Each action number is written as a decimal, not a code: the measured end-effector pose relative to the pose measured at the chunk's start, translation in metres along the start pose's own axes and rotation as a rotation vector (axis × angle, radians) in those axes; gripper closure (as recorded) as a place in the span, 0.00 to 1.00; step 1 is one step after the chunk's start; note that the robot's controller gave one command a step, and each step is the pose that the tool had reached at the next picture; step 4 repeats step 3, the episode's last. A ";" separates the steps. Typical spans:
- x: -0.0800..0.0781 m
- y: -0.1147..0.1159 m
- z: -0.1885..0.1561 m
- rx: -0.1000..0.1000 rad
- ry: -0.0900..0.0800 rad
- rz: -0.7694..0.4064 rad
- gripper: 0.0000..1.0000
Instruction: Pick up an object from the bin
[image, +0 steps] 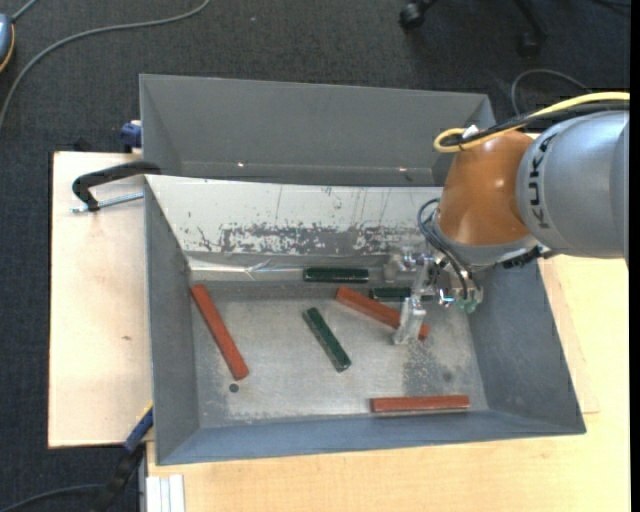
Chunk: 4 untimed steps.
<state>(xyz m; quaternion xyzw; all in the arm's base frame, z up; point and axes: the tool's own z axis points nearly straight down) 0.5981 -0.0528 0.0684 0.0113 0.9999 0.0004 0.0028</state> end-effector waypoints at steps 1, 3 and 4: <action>-0.001 0.000 -0.001 0.000 0.000 0.001 0.00; -0.003 0.001 -0.003 0.000 0.000 0.001 1.00; -0.003 0.001 -0.003 0.000 0.000 0.001 1.00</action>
Offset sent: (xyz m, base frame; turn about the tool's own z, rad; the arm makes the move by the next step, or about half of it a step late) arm 0.0000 0.0000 0.0000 0.0000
